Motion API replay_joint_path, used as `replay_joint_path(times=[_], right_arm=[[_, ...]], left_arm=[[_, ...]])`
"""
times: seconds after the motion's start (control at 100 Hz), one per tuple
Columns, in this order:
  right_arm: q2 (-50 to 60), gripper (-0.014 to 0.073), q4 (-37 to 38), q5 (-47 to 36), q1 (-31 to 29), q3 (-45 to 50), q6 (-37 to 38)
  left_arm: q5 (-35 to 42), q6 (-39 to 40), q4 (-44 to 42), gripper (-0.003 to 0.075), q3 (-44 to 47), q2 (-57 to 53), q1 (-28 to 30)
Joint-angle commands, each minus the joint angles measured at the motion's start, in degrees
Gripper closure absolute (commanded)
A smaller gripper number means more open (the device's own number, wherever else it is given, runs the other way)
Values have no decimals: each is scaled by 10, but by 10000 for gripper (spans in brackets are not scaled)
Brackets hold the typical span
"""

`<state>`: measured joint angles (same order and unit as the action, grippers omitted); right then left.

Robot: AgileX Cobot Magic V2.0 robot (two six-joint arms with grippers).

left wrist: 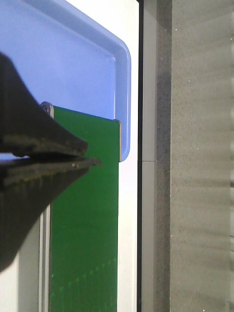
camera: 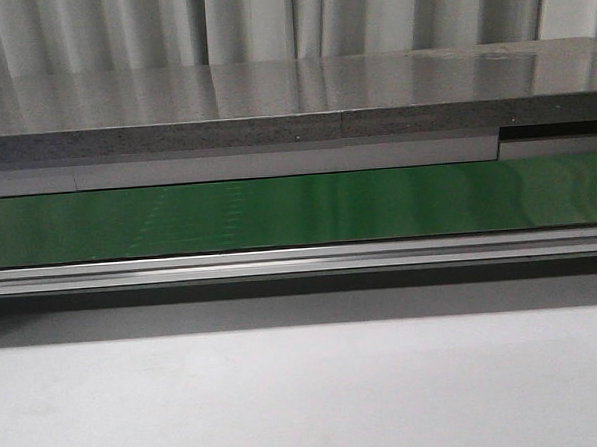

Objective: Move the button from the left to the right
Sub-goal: 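Lift the button with the right gripper and move it over the green tray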

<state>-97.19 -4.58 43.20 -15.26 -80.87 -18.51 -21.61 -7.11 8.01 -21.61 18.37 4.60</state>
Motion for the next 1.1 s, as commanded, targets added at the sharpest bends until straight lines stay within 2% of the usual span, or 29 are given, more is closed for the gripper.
replay_joint_path(times=[0.0, 0.16, 0.3, 0.62, 0.98, 1.09], right_arm=[[18, 358, 1, -20, -41, -22, -38], [-10, 358, -3, -20, -97, -22, -64], [-44, 358, -15, -32, -120, -22, -65], [-110, 358, -15, -35, -123, -22, -65], [-123, 351, -33, -34, -123, -22, -65], [-123, 303, -39, -37, -123, -22, -65]], left_arm=[[43, -1, 4, 740, -16, 5, -4], [43, -1, 4, 740, -16, 5, -4], [43, -1, 4, 740, -16, 5, -4], [43, -1, 4, 740, -16, 5, -4], [43, -1, 4, 740, -16, 5, -4], [43, -1, 4, 740, -16, 5, -4]])
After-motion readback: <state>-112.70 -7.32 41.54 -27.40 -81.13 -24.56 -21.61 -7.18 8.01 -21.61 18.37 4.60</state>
